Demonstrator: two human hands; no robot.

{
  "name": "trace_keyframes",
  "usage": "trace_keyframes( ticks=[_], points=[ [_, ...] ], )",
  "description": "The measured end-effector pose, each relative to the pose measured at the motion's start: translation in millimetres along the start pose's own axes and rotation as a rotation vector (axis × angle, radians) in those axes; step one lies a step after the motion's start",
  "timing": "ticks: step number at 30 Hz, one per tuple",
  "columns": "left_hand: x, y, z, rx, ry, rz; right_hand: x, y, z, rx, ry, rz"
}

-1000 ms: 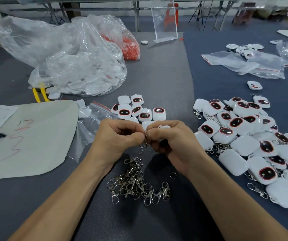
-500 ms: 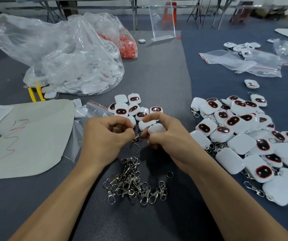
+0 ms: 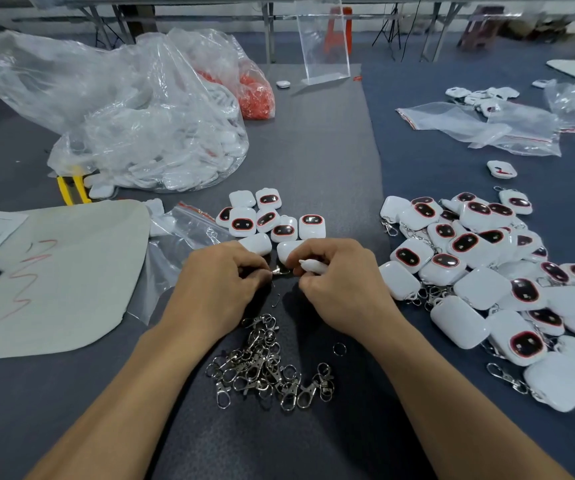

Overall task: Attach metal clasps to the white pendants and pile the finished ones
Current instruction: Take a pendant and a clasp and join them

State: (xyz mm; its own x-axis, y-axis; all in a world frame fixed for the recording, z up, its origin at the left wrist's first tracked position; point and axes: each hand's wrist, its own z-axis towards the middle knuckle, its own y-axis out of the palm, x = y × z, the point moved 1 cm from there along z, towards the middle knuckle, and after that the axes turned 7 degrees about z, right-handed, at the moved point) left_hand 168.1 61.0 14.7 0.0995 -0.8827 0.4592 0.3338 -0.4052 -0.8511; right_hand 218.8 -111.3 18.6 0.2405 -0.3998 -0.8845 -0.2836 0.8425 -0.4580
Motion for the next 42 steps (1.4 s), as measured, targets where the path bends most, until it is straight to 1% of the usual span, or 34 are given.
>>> trace_keyframes(
  ticks=[3,5,8,10,12,14,17,22,25,29,31,36,42],
  points=[
    [-0.2,-0.4,-2.3,0.035,-0.035,0.014,-1.2,0.1,-1.0,0.007,-0.006,-0.005],
    [1.2,-2.0,-5.2,0.066,-0.030,-0.027,-2.8,1.4,-1.9,0.012,-0.023,0.012],
    [6.9,-2.7,-8.3,0.053,0.010,-0.255,-3.4,3.3,-2.9,-0.032,-0.024,0.030],
    [8.1,-1.9,-7.8,0.045,-0.035,-0.452,-3.7,3.2,-2.5,-0.058,-0.006,0.012],
    [7.1,-1.8,-5.3,0.010,-0.103,-0.630,-3.9,1.5,-1.4,-0.023,0.006,0.028],
    [6.9,-1.7,-3.0,-0.002,-0.128,-0.722,-2.9,-0.3,-0.4,0.027,-0.001,0.037],
    [8.4,-0.9,-2.7,0.040,-0.101,-0.726,-2.2,0.5,-1.8,0.014,-0.031,0.045],
    [12.4,-2.1,-7.0,0.111,-0.008,-0.653,-2.6,0.6,-1.3,0.031,-0.071,0.178],
    [13.6,-1.5,-9.0,0.153,-0.013,-0.639,-0.8,1.6,0.5,0.059,-0.061,0.216],
    [10.9,0.8,-7.2,0.105,-0.046,-0.613,1.5,4.3,2.9,0.068,0.013,0.399],
    [10.3,0.1,-6.4,0.099,-0.048,-0.633,1.7,4.8,2.8,0.050,0.028,0.435],
    [14.3,-1.9,-8.2,0.110,-0.034,-0.654,0.1,4.3,1.9,0.062,0.020,0.388],
    [14.5,-1.2,-9.5,0.121,0.004,-0.587,-2.6,2.7,-1.1,0.082,-0.078,0.300]
  ],
)
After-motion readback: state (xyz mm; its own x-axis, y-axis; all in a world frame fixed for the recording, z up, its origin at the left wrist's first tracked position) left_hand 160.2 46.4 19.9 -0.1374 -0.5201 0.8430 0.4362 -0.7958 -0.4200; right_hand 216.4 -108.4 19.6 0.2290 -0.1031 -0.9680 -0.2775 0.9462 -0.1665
